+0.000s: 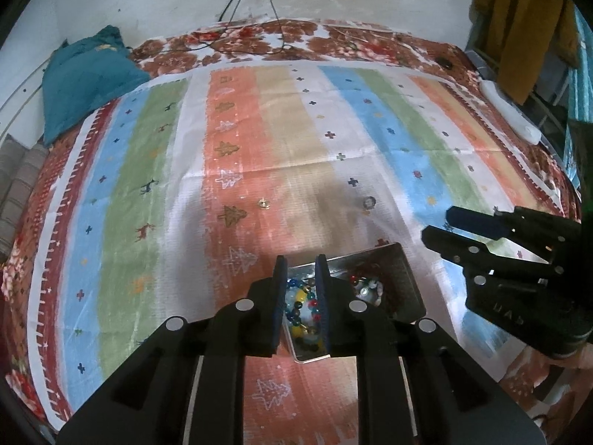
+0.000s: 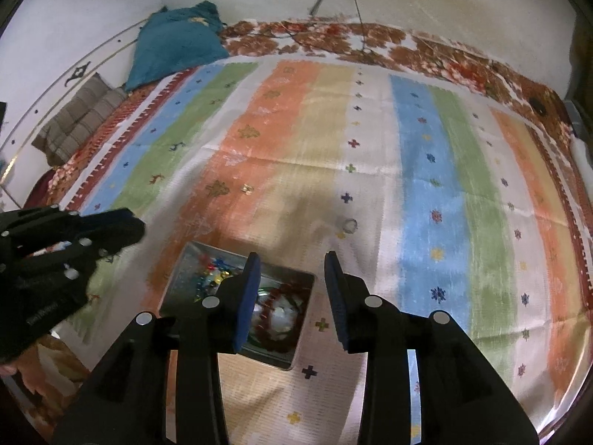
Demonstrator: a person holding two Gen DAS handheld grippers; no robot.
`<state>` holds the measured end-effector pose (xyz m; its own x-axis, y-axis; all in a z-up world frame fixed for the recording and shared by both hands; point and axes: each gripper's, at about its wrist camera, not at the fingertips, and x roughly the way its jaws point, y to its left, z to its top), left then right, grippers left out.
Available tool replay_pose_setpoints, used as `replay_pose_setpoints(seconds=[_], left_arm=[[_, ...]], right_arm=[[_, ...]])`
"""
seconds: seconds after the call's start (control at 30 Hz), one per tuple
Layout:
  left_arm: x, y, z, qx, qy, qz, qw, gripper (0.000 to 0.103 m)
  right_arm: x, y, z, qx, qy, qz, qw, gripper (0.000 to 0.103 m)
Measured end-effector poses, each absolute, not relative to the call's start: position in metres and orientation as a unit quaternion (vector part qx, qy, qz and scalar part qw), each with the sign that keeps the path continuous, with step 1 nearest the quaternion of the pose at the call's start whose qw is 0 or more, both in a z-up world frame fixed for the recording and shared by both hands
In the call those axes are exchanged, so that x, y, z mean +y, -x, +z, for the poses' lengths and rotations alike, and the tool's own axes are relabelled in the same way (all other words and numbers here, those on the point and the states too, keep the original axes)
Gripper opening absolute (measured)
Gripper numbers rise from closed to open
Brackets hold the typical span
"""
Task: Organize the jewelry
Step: 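Open both tools to drop the bracelets into the tin, then move both tools toward the small gold ring and silver ring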
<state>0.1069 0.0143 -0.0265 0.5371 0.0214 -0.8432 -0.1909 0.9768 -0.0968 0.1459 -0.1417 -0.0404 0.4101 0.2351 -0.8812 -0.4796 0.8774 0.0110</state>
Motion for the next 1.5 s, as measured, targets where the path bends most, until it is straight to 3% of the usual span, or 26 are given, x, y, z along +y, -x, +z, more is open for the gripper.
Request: replay_pose_setpoints(seconds=[0.43, 0.5, 1.5], left_arm=[[0.036, -0.122, -0.038, 0.490, 0.102, 0.099, 0.860, 0.032], [0.037, -0.127, -0.039, 0.491, 0.099, 0.107, 0.859, 0.041], [0.055, -0.188, -0.073, 0.526, 0.074, 0.133, 0.837, 0.049]], right_arm=[[-0.148, -0.162, -0.054, 0.520, 0.127, 0.190, 0.823, 0.042], [-0.148, -0.166, -0.058, 0.525, 0.130, 0.186, 0.820, 0.046], [-0.132, -0.216, -0.093, 0.556, 0.156, 0.159, 0.801, 0.056]])
